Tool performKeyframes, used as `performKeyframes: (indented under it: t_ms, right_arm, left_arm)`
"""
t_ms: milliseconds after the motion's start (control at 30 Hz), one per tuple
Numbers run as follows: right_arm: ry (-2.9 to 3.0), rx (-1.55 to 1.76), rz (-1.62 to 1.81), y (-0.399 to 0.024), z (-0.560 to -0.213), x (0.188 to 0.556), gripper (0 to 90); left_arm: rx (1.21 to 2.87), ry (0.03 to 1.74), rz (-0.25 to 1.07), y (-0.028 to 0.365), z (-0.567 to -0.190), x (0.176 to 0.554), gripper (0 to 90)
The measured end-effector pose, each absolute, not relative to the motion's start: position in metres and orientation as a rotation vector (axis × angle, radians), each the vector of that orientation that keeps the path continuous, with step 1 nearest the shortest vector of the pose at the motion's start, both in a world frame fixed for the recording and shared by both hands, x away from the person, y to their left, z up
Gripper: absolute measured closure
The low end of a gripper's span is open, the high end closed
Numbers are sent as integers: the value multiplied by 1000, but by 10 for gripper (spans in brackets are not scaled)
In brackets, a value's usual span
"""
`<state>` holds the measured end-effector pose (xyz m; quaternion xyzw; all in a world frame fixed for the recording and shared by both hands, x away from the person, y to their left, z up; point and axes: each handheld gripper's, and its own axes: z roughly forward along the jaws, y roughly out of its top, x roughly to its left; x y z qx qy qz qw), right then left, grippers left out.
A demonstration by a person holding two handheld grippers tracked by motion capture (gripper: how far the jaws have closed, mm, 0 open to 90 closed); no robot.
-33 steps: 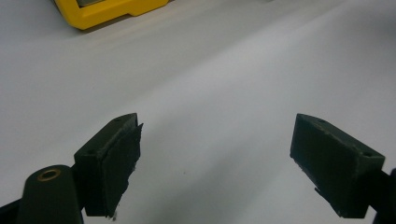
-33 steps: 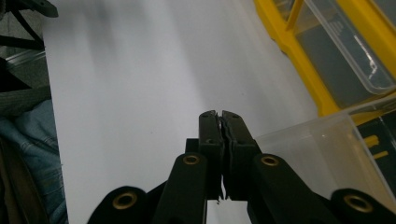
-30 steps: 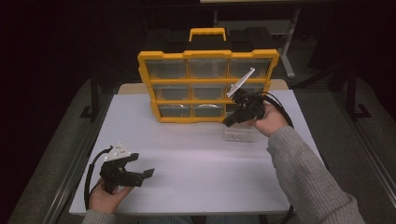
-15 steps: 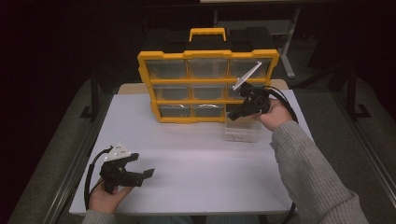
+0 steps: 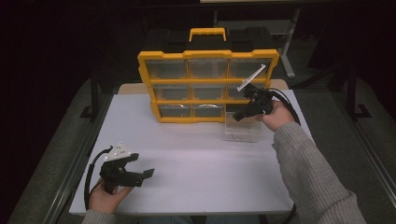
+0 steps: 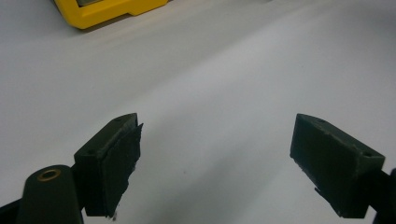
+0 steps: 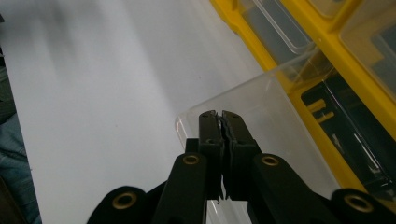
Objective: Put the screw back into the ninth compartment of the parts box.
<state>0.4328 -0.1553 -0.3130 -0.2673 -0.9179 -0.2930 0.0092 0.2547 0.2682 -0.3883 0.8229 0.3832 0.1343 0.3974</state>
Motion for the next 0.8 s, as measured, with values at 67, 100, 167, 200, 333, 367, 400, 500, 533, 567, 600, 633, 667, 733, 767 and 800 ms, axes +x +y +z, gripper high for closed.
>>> performKeyframes:
  t_ms: [67,100,167,200,333,367,400,500,533,567,600,633,667,733,767,800]
  right_arm:
    - [-2870,-839,-915,-157,-316,434,860]
    - [-2859,-866,-897,-157,-316,434,860]
    - [-2858,-869,-898,-159,-319,435,860]
    - [-2854,-874,-897,-159,-320,435,860]
    - [-2849,-891,-888,-162,-325,436,860]
    - [-2846,-898,-886,-162,-326,436,860]
    - [-2850,-894,-887,-163,-328,436,860]
    - [-2846,-902,-883,-163,-331,437,860]
    - [-2847,-899,-884,-164,-332,437,860]
    - [-2842,-909,-880,-164,-333,437,860]
    - [-2844,-905,-888,-165,-334,438,860]
    - [-2842,-910,-888,-165,-335,438,860]
    - [-2839,-915,-883,-165,-336,438,860]
    - [-2836,-918,-881,-166,-338,438,860]
    - [-2836,-922,-882,-166,-339,438,860]
    - [-2833,-924,-879,-167,-340,438,859]
  left_arm:
    - [2093,967,341,269,-388,255,156]
    - [2084,971,339,268,-388,255,156]
    - [2097,963,343,269,-388,255,156]
    - [2098,961,344,269,-388,255,156]
    - [2088,968,341,268,-389,255,156]
    - [2083,970,341,268,-389,255,156]
    - [2098,962,344,269,-388,255,156]
    - [2098,962,343,269,-388,255,156]
    - [2097,960,344,269,-389,255,156]
    - [2096,960,344,269,-389,255,156]
    - [2095,961,344,269,-389,255,156]
    - [2079,970,342,268,-389,255,156]
    - [2080,970,341,268,-389,255,157]
    - [2081,968,342,268,-389,255,156]
    - [2082,967,342,268,-389,255,156]
    - [2092,962,344,268,-389,255,157]
